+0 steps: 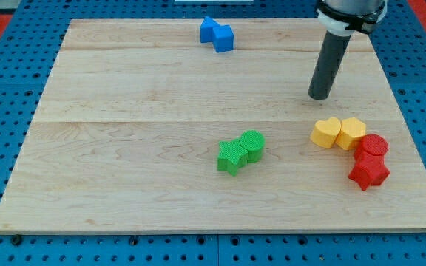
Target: Slide the green circle and the green star towards the center left
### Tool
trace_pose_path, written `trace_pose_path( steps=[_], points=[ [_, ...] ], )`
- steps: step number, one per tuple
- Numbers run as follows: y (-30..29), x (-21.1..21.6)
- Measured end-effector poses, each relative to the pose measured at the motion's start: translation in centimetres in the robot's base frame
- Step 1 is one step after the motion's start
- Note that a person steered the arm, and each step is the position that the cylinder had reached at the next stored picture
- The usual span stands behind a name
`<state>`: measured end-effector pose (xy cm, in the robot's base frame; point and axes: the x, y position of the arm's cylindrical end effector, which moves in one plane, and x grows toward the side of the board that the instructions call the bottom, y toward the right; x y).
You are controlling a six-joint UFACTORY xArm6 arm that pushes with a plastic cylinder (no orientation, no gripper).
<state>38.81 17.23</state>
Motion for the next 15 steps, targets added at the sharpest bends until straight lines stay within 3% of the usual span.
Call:
trace_pose_path(
  steps=[3,4,6,8,10,13,15],
  points=[
    [2.3,-1.3],
    [-1.6,-2.2],
    [-3.1,3.3],
    [-9.9,10.5],
    [-17.3,11.5],
    [-16.4,14.1],
    [-19.3,15.1]
  ],
)
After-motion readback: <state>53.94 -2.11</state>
